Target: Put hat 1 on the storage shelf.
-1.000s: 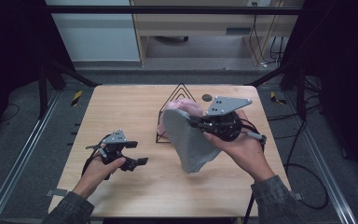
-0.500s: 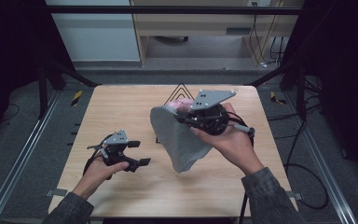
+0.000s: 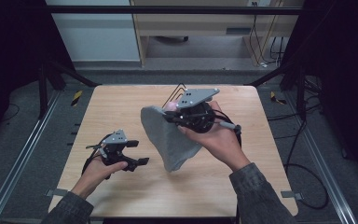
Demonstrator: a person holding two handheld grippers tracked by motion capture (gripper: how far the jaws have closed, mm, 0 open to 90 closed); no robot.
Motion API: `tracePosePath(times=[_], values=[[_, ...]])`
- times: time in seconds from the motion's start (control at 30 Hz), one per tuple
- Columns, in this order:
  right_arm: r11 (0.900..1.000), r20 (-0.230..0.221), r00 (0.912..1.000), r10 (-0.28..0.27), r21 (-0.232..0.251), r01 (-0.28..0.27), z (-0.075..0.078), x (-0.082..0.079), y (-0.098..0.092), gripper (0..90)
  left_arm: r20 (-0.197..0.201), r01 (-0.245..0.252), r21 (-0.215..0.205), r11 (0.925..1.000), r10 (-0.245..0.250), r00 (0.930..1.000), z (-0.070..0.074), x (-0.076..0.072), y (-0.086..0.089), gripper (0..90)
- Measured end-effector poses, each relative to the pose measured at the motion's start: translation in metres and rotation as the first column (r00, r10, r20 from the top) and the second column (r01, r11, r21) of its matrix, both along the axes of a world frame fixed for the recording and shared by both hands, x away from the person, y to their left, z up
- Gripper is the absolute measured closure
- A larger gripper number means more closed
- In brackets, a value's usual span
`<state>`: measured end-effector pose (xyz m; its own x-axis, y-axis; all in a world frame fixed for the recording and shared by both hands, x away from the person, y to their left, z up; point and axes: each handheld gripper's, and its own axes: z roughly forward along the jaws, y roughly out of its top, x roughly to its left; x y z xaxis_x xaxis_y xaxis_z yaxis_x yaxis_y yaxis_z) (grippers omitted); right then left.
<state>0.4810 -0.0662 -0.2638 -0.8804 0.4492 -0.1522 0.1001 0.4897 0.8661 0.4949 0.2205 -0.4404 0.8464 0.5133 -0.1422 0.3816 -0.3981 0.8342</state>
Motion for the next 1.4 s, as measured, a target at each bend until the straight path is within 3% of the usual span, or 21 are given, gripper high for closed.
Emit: tracePosePath(times=[0.4, 0.7, 0.8, 0.87, 0.97, 1.0, 1.03, 1.13, 1.23, 1.4], values=[[0.999, -0.012, 0.9996, 0.027, -0.027, -0.028, -0.007, 0.002, 0.019, 86.8, 0.0, -0.01, -0.007, 0.9999, 0.01, 1.0, -0.002, 0.007, -0.001, 12.4], [0.997, -0.019, 0.9985, 0.052, -0.049, -0.053, -0.011, -0.002, 0.029, 86.8, -0.014, -0.008, -0.039, 0.9992, 0.008, 0.9999, 0.0, 0.019, -0.005, 16.4], [0.998, -0.022, 0.9984, 0.051, -0.047, -0.052, -0.014, -0.001, 0.028, 86.8, -0.024, -0.01, -0.048, 0.9988, 0.009, 0.9997, 0.0, 0.023, -0.007, 30.2], [0.998, -0.027, 0.9986, 0.046, -0.044, -0.047, -0.015, 0.0, 0.026, 86.7, -0.018, -0.006, -0.033, 0.9994, 0.006, 0.9998, 0.0, 0.023, -0.009, 41.9], [0.999, -0.036, 0.999, 0.025, -0.039, -0.026, -0.019, 0.001, 0.018, 86.7, -0.017, -0.003, -0.016, 0.9999, 0.003, 0.9999, 0.001, 0.022, -0.013, 62.4], [0.999, -0.042, 0.9991, 0.01, -0.037, -0.012, -0.023, 0.003, 0.012, 86.8, -0.023, 0.001, -0.01, 1.0, -0.001, 0.9997, 0.001, 0.021, -0.015, 73.5], [0.999, -0.042, 0.9991, 0.01, -0.037, -0.012, -0.023, 0.003, 0.012, 86.8, -0.025, 0.005, 0.006, 1.0, -0.004, 0.9997, 0.002, 0.021, -0.017, 73.5], [0.999, -0.053, 0.9984, -0.018, -0.037, 0.016, -0.03, 0.004, 0.001, 86.7, -0.031, 0.019, 0.022, 0.9996, -0.018, 0.9994, 0.005, 0.018, -0.023, 85.1], [0.998, -0.062, 0.997, -0.047, -0.034, 0.045, -0.035, 0.006, -0.012, 86.7, -0.034, 0.027, 0.054, 0.9982, -0.025, 0.9991, 0.011, 0.015, -0.027, 86.6], [0.995, -0.079, 0.9916, -0.103, 0.005, 0.103, -0.04, 0.008, -0.041, 86.7, -0.006, 0.02, 0.057, 0.9982, -0.02, 0.9998, 0.033, 0.011, -0.029, 86.9]])
